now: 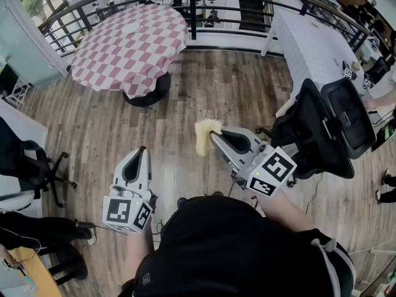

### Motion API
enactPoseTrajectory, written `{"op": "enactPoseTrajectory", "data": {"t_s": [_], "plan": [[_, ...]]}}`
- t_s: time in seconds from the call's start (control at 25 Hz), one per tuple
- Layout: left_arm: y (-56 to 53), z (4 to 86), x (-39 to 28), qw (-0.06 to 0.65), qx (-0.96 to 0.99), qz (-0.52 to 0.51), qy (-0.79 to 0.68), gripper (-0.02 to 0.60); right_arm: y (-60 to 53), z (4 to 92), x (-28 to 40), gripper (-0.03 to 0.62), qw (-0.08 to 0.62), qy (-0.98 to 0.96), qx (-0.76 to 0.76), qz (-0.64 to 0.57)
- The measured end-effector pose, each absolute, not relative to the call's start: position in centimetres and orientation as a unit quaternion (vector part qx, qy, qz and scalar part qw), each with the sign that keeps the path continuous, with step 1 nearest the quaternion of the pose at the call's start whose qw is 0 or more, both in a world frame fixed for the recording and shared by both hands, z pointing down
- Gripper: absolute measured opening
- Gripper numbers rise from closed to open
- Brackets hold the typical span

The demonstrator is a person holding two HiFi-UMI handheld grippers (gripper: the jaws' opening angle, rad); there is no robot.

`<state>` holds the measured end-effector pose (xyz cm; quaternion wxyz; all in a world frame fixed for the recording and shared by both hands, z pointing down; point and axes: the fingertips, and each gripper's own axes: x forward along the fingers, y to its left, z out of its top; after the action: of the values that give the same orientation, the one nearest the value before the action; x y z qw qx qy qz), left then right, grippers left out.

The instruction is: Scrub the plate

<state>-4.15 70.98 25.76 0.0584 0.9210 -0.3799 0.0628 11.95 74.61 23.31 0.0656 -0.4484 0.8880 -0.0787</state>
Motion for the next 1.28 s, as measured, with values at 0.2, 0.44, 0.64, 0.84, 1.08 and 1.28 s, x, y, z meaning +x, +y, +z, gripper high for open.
{"op": "enactPoseTrajectory", "data": {"t_s": [0.2,0.44,0.64,0.84,1.08,1.28], "plan": [[71.7,25.8,-3.8,0.058,0.921,0.064,-0.379,0.008,75.3,23.4,12.2,0.028,0.067,0.888,-0.448,-0.079],[72.4,25.9,-2.7,0.059,0.923,0.068,-0.375,0.008,75.8,23.4,14.6,0.029,0.071,0.878,-0.467,-0.078],[73.1,26.1,-0.8,0.056,0.922,0.071,-0.376,0.008,76.7,23.4,17.5,0.029,0.087,0.874,-0.47,-0.088],[73.9,26.2,1.3,0.054,0.92,0.074,-0.381,0.008,77.8,24.1,20.1,0.029,0.087,0.874,-0.467,-0.096],[71.5,25.5,1.7,0.062,0.915,0.079,-0.391,0.008,75.4,24.2,20.7,0.029,0.093,0.878,-0.454,-0.123],[63.0,22.0,1.4,0.078,0.913,0.079,-0.393,0.008,67.4,20.8,21.0,0.029,0.089,0.872,-0.459,-0.144]]}}
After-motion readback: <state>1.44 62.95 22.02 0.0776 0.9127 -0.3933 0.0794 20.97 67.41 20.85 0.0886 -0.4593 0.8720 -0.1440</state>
